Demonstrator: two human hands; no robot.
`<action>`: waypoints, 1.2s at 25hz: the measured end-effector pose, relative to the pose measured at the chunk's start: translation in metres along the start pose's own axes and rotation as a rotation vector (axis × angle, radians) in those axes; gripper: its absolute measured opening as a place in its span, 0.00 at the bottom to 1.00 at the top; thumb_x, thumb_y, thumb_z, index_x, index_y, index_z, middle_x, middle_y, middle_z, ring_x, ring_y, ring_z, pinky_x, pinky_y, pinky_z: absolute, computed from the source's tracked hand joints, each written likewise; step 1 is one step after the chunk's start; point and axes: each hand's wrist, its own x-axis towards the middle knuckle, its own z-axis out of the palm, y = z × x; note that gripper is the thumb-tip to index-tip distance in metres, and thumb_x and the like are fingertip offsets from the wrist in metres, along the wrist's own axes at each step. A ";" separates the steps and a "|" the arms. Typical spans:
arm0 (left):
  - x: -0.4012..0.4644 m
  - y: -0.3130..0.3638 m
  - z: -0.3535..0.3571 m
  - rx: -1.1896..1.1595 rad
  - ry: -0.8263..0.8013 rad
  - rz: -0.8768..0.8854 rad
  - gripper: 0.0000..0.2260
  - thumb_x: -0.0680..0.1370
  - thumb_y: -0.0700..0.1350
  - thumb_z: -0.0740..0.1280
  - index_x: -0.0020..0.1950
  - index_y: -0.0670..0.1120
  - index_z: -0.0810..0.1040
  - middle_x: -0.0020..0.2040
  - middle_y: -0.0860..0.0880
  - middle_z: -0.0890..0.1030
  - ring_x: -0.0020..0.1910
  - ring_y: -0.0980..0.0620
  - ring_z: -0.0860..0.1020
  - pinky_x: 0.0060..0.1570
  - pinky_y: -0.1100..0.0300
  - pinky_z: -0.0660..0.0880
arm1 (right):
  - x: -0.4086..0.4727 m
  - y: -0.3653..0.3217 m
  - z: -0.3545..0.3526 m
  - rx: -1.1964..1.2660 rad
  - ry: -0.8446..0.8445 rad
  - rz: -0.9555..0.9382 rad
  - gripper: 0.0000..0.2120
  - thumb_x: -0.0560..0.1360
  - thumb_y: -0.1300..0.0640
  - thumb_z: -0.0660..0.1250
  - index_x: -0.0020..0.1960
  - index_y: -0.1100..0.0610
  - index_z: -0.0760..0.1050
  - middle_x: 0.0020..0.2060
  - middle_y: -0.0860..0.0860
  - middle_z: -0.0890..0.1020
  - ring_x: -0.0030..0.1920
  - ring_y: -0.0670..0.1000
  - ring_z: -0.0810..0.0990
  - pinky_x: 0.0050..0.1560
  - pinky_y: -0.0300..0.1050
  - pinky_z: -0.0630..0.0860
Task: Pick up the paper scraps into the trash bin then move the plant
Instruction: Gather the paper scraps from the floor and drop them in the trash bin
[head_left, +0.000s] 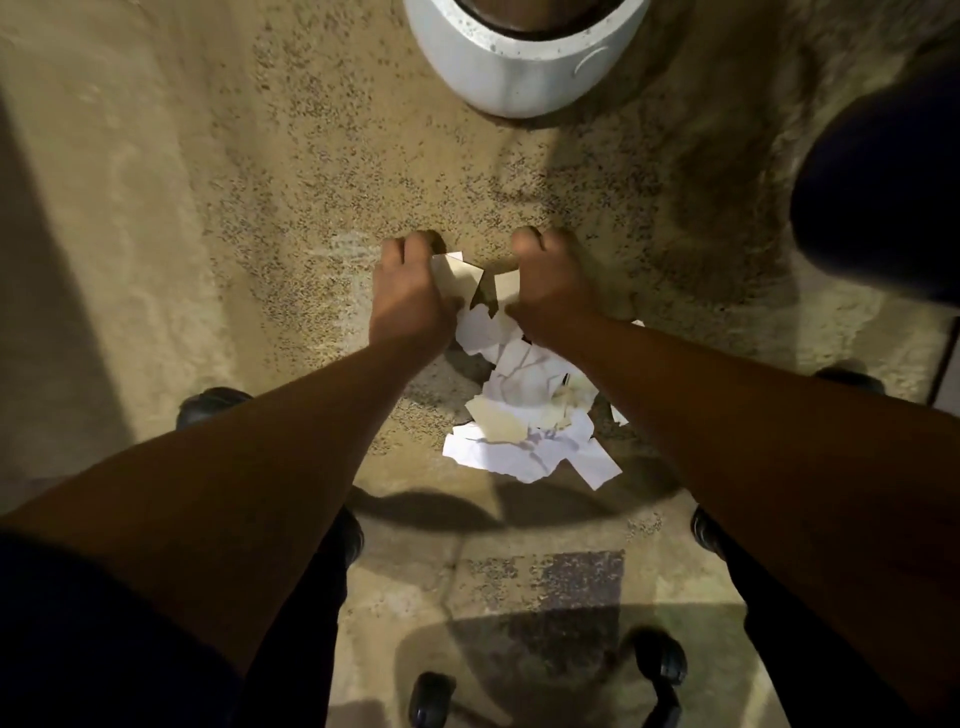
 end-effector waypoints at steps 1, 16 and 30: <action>0.002 0.002 0.001 -0.002 -0.001 0.011 0.23 0.71 0.34 0.73 0.64 0.41 0.72 0.58 0.39 0.76 0.55 0.40 0.75 0.52 0.48 0.74 | 0.001 -0.001 0.000 0.001 -0.018 -0.028 0.29 0.71 0.65 0.73 0.69 0.55 0.67 0.67 0.59 0.71 0.64 0.61 0.73 0.61 0.54 0.75; -0.023 0.000 -0.001 -0.056 -0.501 0.013 0.05 0.76 0.42 0.73 0.49 0.41 0.84 0.61 0.45 0.75 0.63 0.50 0.70 0.60 0.57 0.70 | -0.014 0.023 -0.015 0.333 -0.244 -0.068 0.09 0.75 0.64 0.70 0.50 0.53 0.75 0.50 0.53 0.77 0.53 0.57 0.78 0.46 0.47 0.74; -0.041 0.021 0.007 -0.359 -0.113 -0.228 0.20 0.76 0.36 0.70 0.64 0.50 0.68 0.47 0.56 0.80 0.41 0.59 0.82 0.33 0.64 0.80 | -0.029 0.028 -0.003 0.407 0.040 -0.101 0.14 0.76 0.61 0.69 0.61 0.54 0.76 0.50 0.58 0.83 0.50 0.59 0.80 0.45 0.48 0.73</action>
